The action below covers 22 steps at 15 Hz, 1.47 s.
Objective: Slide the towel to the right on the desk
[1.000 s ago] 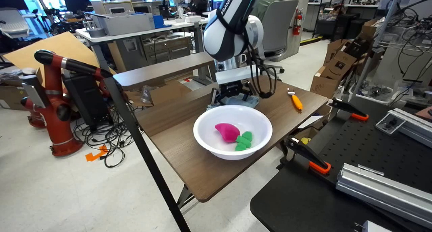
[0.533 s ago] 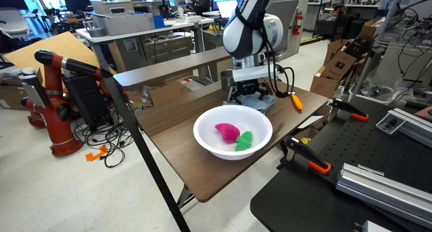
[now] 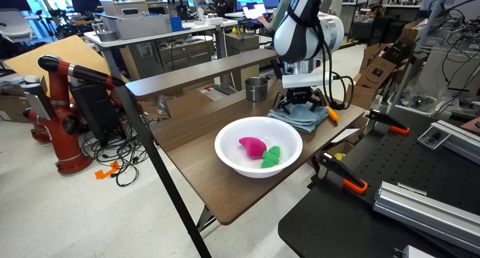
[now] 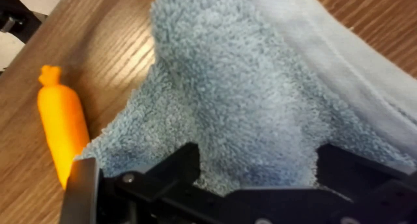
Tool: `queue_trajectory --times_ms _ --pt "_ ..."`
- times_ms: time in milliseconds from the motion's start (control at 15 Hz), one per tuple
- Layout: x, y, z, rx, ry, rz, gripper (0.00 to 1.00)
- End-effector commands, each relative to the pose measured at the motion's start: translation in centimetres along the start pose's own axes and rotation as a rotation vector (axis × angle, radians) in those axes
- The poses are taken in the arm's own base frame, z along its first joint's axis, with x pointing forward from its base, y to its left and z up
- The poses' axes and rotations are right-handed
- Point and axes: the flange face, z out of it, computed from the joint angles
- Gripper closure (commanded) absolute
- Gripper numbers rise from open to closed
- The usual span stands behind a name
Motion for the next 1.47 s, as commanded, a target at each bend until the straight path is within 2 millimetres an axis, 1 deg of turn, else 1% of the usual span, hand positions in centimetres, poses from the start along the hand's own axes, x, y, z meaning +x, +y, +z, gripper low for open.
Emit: queue_trajectory --times_ms 0,200,333,600,867,1067,1267,1333,1400 --pt "-0.6 3.5 -0.1 0.063 -0.001 0.086 0.00" --pt "-0.3 6.1 -0.1 0.101 0.003 0.148 0.00" --pt "-0.2 6.9 -0.4 0.111 0.010 0.164 0.00" --pt "-0.3 5.9 -2.1 0.124 0.031 0.149 0.00" --pt "-0.8 4.9 -4.5 0.150 0.057 0.123 0.00" --pt "-1.9 5.0 -6.9 0.174 0.082 0.107 0.00" --pt "-3.3 5.8 -9.5 0.199 0.105 0.090 0.00" --pt "-3.8 5.8 -10.1 0.192 0.109 0.073 0.00" --pt "-2.3 5.3 -9.1 0.179 0.082 0.097 0.00"
